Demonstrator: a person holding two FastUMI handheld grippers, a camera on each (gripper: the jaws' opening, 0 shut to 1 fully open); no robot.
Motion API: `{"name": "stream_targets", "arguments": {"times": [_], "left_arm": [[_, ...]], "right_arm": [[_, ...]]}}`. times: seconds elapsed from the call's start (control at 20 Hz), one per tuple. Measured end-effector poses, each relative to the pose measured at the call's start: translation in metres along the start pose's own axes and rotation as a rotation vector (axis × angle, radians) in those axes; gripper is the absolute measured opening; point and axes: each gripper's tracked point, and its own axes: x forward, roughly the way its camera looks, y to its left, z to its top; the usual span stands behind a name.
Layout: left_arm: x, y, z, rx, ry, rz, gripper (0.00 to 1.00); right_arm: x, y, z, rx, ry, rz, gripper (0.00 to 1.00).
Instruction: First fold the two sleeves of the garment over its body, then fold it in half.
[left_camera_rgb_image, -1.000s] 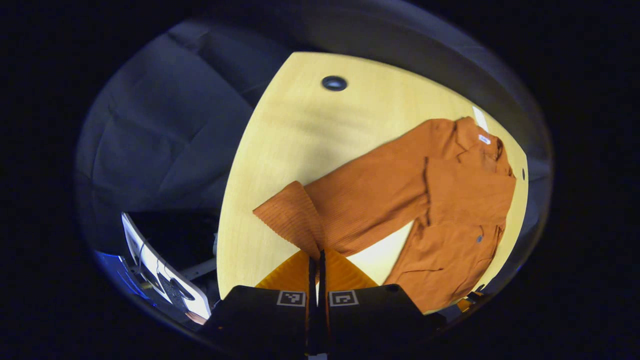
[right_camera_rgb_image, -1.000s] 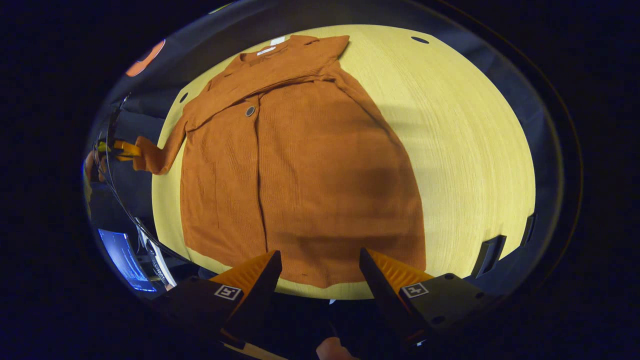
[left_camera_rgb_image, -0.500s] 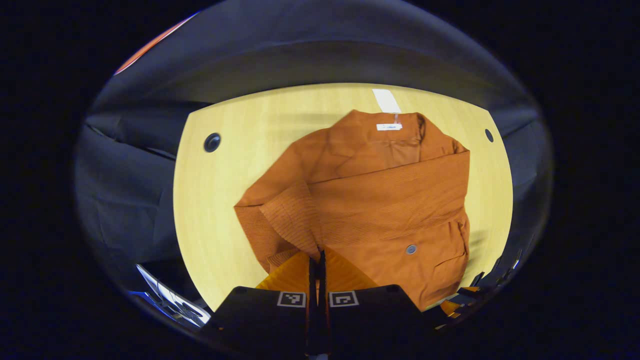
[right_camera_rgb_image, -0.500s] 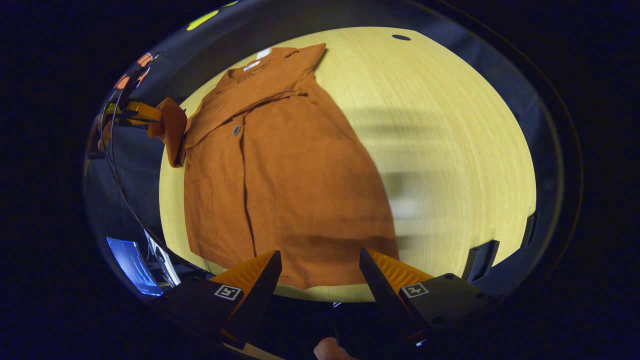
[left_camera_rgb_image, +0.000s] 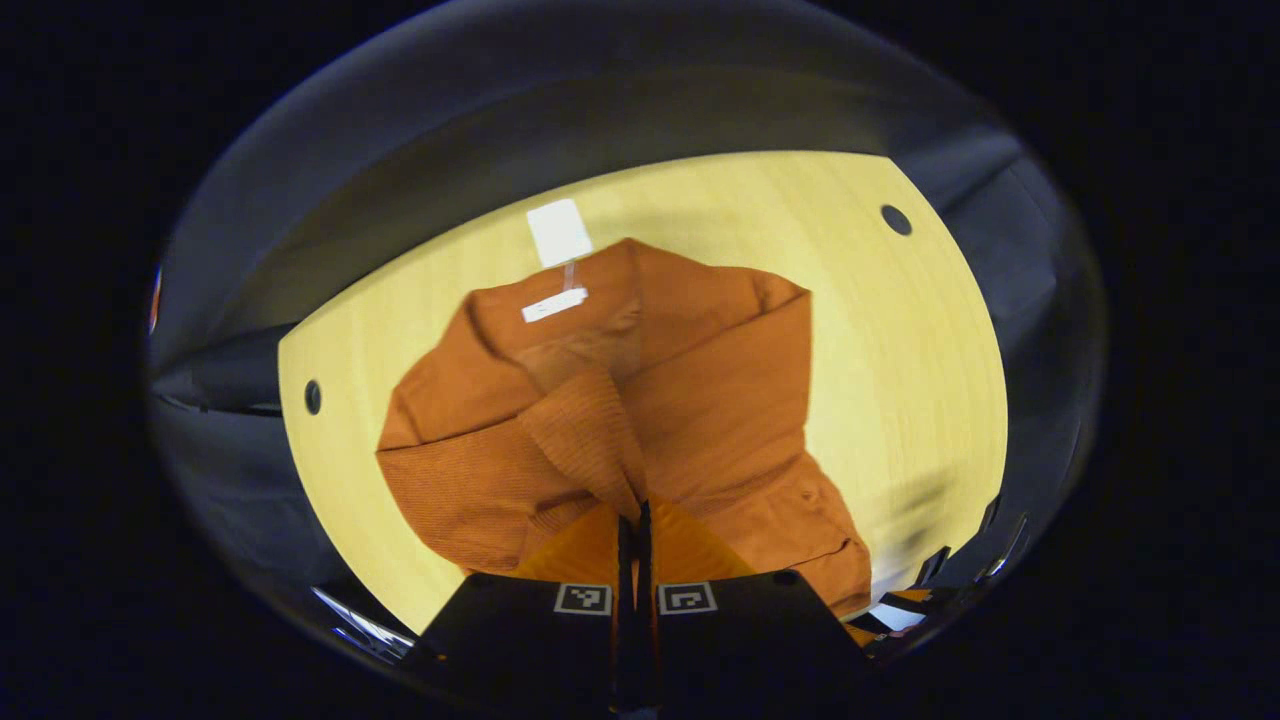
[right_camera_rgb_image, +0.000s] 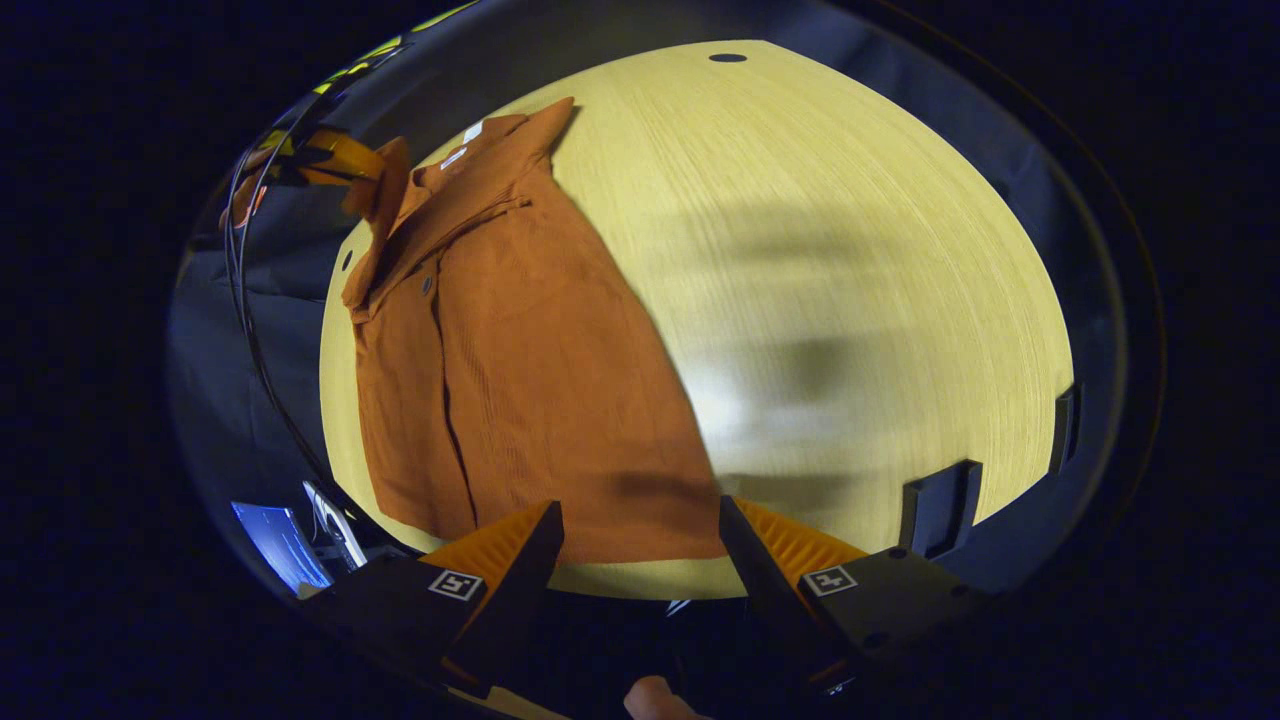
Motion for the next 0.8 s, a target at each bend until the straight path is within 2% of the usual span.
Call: {"name": "stream_targets", "arguments": {"times": [0.2, 0.4, 0.5, 0.55, 0.6, 0.7, 0.8], "left_arm": [[0.030, -0.047, -0.007, -0.011, 0.085, -0.058, 0.03], [0.043, -0.053, 0.003, -0.026, 0.075, -0.045, 0.05], [0.047, -0.066, 0.000, -0.019, 0.092, -0.110, 0.08], [0.046, -0.072, -0.001, -0.021, 0.091, -0.148, 0.21], [0.046, -0.076, 0.001, -0.032, 0.084, -0.165, 0.30], [0.043, -0.081, 0.001, -0.052, 0.074, -0.196, 0.33], [0.040, -0.084, -0.001, -0.067, 0.065, -0.223, 0.42]], "right_arm": [[-0.003, -0.020, 0.002, 0.056, -0.003, 0.008, 0.99], [0.000, -0.040, 0.003, 0.101, 0.006, -0.003, 0.99], [0.000, -0.048, 0.006, 0.114, 0.007, -0.011, 0.97], [0.000, -0.051, 0.007, 0.118, 0.007, -0.017, 0.94], [0.000, -0.054, 0.008, 0.120, 0.006, -0.021, 0.97], [0.000, -0.056, 0.011, 0.118, 0.008, -0.025, 0.97], [0.000, -0.055, 0.013, 0.106, 0.009, -0.031, 0.97]]}}
